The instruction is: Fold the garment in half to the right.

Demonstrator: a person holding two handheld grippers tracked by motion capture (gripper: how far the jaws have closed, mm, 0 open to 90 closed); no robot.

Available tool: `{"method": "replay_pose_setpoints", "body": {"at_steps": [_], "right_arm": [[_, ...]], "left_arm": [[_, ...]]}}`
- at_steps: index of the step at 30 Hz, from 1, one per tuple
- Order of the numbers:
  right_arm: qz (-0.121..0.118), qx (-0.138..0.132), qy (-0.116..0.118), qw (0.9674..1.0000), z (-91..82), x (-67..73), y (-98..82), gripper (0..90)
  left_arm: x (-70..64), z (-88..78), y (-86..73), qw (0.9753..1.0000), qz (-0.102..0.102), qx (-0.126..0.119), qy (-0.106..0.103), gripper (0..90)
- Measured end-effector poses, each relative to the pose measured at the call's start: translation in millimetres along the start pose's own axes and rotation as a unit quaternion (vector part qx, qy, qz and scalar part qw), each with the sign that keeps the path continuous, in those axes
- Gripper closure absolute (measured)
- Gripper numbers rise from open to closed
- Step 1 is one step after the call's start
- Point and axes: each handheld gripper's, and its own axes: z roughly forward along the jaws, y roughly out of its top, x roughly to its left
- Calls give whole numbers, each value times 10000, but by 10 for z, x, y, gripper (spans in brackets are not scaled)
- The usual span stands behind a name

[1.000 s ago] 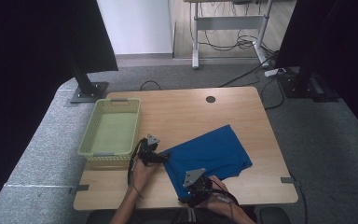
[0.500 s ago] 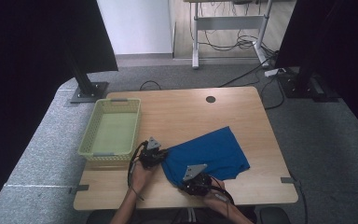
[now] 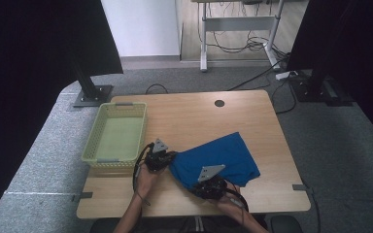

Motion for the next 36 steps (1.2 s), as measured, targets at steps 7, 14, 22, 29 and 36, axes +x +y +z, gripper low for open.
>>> {"method": "replay_pose_setpoints", "body": {"at_steps": [7,14,22,29,36], "right_arm": [[53,-173,-184,9997,-236,-107,-20,814],[277,-365,-465,9979,-557,-307,-148,814],[532,-561,-751,9942,-916,-524,-308,816],[666,-669,-992,9906,-1181,-656,-408,817],[949,-708,-1208,9856,-1338,-843,-580,816]], "left_arm": [[-90,112,313,9996,211,-156,-100,862],[-213,401,629,9986,382,-224,-301,862],[-414,721,996,9962,620,-297,-526,862],[-561,947,1255,9942,762,-339,-678,862],[-633,1211,1355,9936,739,-360,-777,861]]}}
